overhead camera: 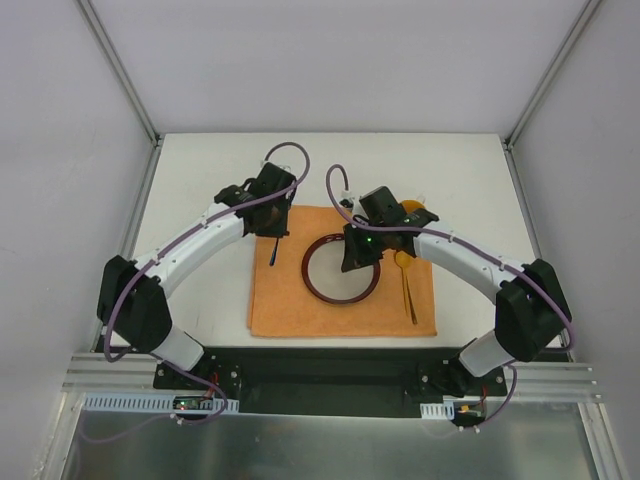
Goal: Set the dinner table for one person
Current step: Place the fork on the napkin.
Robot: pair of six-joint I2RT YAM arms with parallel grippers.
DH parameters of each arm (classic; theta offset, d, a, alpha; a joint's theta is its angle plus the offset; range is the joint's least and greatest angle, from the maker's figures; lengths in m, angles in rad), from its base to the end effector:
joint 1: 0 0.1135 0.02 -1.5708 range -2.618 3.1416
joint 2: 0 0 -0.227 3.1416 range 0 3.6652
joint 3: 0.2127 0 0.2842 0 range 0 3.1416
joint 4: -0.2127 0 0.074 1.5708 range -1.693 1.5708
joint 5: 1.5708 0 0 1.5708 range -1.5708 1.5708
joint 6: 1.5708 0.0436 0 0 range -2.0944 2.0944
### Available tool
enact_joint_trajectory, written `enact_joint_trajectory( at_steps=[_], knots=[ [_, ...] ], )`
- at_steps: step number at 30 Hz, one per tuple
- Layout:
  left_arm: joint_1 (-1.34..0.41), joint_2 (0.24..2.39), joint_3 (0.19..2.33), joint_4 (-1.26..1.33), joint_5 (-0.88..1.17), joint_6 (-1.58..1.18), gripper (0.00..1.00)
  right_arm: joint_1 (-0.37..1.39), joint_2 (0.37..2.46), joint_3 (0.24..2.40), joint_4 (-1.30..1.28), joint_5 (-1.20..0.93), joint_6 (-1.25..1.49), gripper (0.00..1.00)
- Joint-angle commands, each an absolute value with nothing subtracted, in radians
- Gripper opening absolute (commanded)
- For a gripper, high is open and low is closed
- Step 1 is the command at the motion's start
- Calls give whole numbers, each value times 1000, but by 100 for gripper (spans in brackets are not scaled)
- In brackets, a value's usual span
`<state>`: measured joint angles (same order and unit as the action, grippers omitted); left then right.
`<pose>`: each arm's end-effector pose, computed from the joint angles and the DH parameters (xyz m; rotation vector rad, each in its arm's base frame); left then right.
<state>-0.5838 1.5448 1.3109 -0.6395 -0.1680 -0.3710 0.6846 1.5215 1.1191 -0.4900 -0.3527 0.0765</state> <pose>0.3155 -0.1997 0.2447 0.1848 2.4333 -0.2250 0.2694 0.2393 0.1972 -0.9118 2.3732 0.7523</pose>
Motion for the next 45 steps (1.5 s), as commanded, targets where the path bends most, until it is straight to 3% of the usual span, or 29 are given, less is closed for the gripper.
enact_joint_trajectory(
  at_steps=[1, 15, 26, 45],
  knots=[
    [-604, 1439, 1227, -684, -216, -543, 0, 686, 1545, 1181, -451, -394, 44, 7],
    [-658, 1506, 1106, -758, -261, -735, 0, 632, 1529, 1203, -479, -388, 14, 7],
    [-669, 1692, 1193, -742, -264, -670, 0, 630, 1586, 1230, -442, -385, 40, 8],
    [-670, 1801, 1212, -707, -187, -684, 0, 629, 1508, 1178, -466, -364, 52, 8]
  ],
)
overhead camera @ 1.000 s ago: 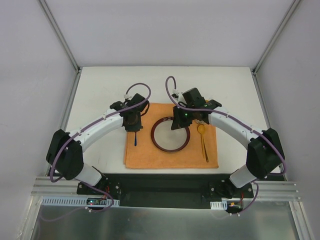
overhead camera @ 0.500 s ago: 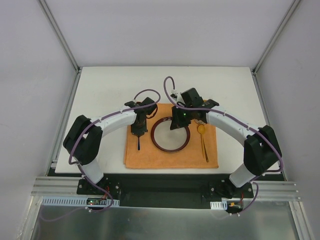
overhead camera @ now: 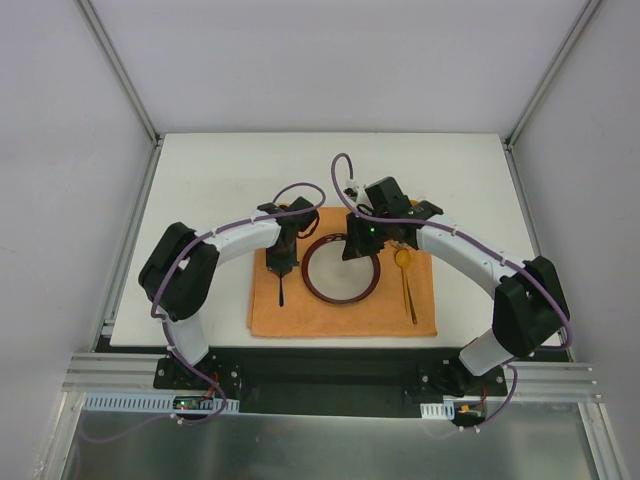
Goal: Set the dinner table for one person
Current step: Place the fork on the napkin, then reset both arms
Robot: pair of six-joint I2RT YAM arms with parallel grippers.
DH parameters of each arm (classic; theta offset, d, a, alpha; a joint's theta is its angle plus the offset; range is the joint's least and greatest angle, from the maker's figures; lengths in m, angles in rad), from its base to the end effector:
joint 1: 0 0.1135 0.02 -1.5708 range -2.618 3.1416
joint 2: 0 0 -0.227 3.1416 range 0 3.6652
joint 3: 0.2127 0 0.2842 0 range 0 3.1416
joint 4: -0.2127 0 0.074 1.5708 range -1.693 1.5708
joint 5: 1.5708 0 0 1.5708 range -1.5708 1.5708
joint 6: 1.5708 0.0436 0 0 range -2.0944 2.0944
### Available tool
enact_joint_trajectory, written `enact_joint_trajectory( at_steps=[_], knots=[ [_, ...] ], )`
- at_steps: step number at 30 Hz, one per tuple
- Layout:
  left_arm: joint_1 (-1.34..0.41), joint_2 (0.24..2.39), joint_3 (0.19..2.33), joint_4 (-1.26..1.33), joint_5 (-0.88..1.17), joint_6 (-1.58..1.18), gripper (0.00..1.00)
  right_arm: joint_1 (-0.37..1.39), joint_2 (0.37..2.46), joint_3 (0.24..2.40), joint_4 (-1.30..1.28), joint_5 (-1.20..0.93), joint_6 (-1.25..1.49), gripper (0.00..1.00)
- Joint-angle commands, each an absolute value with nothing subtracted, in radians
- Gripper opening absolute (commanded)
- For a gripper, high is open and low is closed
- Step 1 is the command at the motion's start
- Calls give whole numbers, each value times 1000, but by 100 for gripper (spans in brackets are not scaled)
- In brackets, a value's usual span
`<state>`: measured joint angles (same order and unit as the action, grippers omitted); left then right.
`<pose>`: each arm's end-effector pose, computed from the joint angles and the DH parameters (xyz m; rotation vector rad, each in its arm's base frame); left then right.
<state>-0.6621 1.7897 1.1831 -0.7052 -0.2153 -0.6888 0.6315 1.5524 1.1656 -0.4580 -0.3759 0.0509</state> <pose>0.2909 -0.2150 0.1133 -0.0769 2.8053 0.0082 0.2906 0.2324 0.2056 -0.8796 2.3199 0.7580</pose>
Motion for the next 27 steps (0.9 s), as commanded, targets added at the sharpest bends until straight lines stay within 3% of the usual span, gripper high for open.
enact_joint_trajectory(
  at_steps=[1, 2, 3, 5, 6, 7, 8, 15, 20, 27],
  knots=[
    [-669, 1802, 1213, -707, -181, -674, 0, 627, 1511, 1181, -469, -364, 51, 8],
    [-669, 1799, 1215, -709, -169, -667, 0, 629, 1512, 1184, -471, -362, 48, 9],
    [-669, 1798, 1215, -709, -166, -663, 16, 627, 1513, 1187, -471, -364, 48, 8],
    [-670, 1772, 1212, -706, -163, -652, 36, 627, 1520, 1189, -466, -365, 52, 9],
    [-670, 1760, 1212, -706, -167, -647, 74, 627, 1522, 1186, -460, -368, 58, 9],
    [-669, 1734, 1212, -706, -176, -635, 91, 629, 1523, 1186, -450, -370, 60, 9],
    [-669, 1717, 1212, -707, -189, -632, 99, 629, 1532, 1186, -443, -377, 67, 9],
    [-669, 1597, 1288, -767, -281, -574, 99, 640, 1581, 1224, -393, -400, 98, 9],
    [-644, 1502, 1425, -859, -488, -558, 99, 637, 1588, 1285, -420, -365, 66, 14],
    [-522, 1366, 1316, -864, -515, -641, 99, 555, 1482, 1246, -457, -259, 48, 13]
  ],
)
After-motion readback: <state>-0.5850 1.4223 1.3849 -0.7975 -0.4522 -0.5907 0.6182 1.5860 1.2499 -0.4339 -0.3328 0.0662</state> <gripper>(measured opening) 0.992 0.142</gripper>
